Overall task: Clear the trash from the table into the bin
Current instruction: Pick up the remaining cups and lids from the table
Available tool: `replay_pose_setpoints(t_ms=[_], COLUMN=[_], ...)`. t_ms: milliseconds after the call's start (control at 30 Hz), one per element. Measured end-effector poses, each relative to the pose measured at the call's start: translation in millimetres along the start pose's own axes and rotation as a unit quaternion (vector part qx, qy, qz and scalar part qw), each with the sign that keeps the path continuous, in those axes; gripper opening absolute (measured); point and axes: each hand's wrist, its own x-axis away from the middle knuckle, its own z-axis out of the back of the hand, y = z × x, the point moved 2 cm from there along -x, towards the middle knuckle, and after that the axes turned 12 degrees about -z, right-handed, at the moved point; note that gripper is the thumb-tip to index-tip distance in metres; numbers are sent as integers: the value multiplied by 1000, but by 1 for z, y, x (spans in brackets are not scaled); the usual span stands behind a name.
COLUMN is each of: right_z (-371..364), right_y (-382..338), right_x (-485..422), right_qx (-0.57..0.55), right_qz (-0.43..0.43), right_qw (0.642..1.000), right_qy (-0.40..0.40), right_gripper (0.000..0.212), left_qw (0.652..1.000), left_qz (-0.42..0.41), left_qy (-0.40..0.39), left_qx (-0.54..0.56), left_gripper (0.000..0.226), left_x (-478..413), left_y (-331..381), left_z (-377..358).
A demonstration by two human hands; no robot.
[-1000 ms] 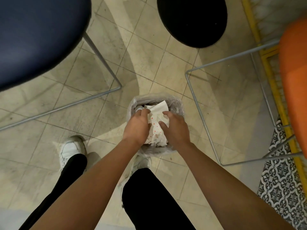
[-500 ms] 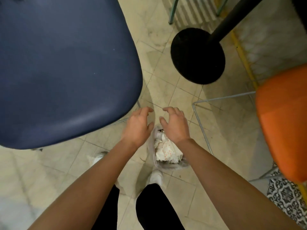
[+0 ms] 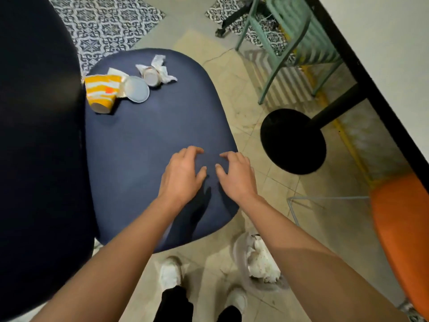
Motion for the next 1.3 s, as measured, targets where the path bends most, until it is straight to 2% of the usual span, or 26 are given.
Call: replay_pose_setpoints(t_ms=[333,733,1067,1300], right_z=[5,-1,-18,-36], right_y=[-91,-133,-174,-205], right_x=[-28,-94,-135,-163], right_qx=[-7,32,49,58], right_qz=[38,84,115,120], right_qw=[999,994,988,986], right_qy=[-19,-60,-95,-100], right_gripper=[36,35,36,43], left_qw=[992,975,959,956], left_qz=[116,208,260,266], left_qy=[55,66,70,71], left_qx=[-20,-48,-88,-97], left_gripper=[38,43,46,50], left_x=[-37,-80,-100,-126], left_y=[-58,-105,-143,-178], left_z=[74,97,114,125])
